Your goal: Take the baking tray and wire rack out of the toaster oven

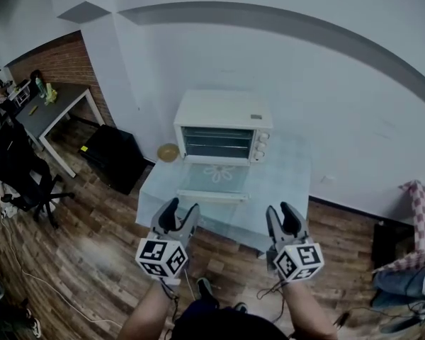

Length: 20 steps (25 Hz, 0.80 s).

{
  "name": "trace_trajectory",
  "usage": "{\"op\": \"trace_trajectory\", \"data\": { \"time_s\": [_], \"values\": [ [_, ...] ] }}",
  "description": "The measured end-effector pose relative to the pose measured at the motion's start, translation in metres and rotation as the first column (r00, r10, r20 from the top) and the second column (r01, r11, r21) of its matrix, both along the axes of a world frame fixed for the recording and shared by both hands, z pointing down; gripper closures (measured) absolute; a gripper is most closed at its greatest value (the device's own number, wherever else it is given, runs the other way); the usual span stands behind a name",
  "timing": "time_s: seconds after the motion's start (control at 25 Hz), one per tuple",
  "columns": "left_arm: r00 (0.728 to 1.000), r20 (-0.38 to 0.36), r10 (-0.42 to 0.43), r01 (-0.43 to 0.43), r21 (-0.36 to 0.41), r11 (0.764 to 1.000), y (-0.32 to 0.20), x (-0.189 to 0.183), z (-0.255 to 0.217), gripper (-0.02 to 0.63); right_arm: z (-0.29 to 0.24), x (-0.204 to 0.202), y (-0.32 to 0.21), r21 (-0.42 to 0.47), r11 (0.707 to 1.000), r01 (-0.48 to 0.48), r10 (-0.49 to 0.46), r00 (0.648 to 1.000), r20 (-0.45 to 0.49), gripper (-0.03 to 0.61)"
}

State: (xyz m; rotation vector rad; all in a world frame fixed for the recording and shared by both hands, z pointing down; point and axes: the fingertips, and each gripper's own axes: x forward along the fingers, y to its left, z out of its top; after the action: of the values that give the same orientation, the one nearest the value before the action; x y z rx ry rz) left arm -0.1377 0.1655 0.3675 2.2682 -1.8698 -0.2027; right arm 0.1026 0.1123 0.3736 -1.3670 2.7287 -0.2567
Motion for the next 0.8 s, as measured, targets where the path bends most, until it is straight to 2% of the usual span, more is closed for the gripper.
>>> {"op": "trace_trajectory", "data": {
  "time_s": [0.4, 0.6, 0.8],
  "values": [
    [0.994, -0.095, 0.048, -0.051, -0.031, 0.998, -0.075, -0.080, 0.032, 0.377, 0.020, -0.060, -0.065, -0.059, 0.996, -0.070, 0.068, 0.997, -0.026, 0.425],
    [0.985, -0.155, 0.074, -0.082, -0.041, 0.996, -0.095, -0.097, 0.045, 0.382, 0.029, -0.075, -0.079, -0.079, 0.992, -0.095, 0.091, 0.994, -0.057, 0.426],
    [0.973, -0.216, 0.084, -0.100, -0.066, 0.993, -0.114, -0.104, 0.060, 0.385, 0.037, -0.084, -0.096, -0.111, 0.989, -0.097, 0.093, 0.995, -0.043, 0.429]
  ]
}}
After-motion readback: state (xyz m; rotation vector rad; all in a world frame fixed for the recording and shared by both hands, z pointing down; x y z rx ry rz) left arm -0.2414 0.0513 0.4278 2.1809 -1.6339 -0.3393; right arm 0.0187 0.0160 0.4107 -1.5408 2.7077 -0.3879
